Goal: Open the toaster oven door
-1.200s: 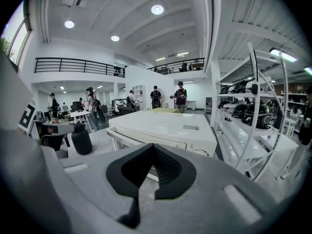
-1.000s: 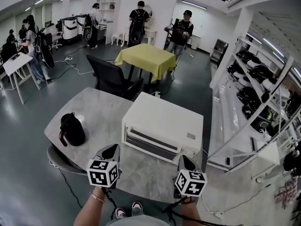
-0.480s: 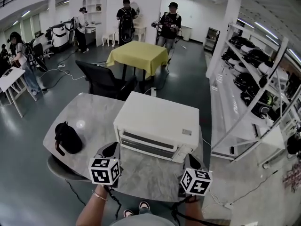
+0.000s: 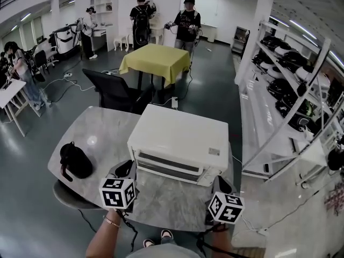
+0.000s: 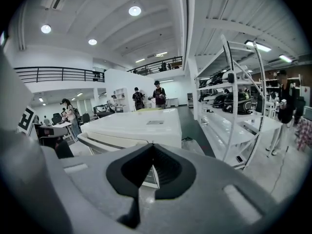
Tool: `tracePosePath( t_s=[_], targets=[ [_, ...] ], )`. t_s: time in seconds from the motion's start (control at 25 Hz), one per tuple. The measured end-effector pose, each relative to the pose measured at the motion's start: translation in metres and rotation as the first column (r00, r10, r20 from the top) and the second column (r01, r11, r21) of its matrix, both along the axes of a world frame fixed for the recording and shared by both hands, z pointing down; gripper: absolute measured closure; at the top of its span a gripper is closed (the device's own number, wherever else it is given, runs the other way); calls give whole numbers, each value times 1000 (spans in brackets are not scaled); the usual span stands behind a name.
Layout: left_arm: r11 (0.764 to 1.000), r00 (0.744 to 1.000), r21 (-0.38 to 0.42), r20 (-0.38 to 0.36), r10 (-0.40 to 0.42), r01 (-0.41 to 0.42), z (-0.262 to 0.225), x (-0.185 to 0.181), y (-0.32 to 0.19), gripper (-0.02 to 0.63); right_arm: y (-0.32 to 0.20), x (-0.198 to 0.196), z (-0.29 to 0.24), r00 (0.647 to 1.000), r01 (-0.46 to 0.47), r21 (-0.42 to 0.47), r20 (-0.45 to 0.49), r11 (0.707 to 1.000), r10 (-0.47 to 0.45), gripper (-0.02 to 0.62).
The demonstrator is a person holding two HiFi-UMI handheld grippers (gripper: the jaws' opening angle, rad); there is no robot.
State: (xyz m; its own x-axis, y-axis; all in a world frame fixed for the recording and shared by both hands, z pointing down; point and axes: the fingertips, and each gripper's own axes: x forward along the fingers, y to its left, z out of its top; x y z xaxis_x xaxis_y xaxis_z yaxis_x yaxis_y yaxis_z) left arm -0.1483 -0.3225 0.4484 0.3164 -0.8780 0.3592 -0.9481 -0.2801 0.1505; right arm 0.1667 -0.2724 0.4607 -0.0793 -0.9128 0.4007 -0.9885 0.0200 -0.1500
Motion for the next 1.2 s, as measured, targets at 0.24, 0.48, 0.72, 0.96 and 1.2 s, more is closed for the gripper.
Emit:
tracePosePath(
  t_s=[0.24,0.48,0.72,0.96,1.2],
  targets=[
    [1000,1000,-13,3,13,-13,4,-1,-12,506,-4,4,2,1000,-16,-10,-2,1000,16,591],
    [998,999,-52,20,34,-33,9,0,-28,472,-8,8,3,1000,-24,-17,-8,1000,24,590],
    [990,997,-126,38,63,-58,17,-1,-49,469,-10,12,5,999,-34,-25,-9,999,34,591],
    [980,993,-186,71,90,-75,25,0,-63,469,-11,22,12,998,-56,-39,-2,998,56,589],
    [970,992,-232,81,94,-73,32,4,-71,469,-16,28,12,998,-68,-42,0,997,68,591]
  ],
)
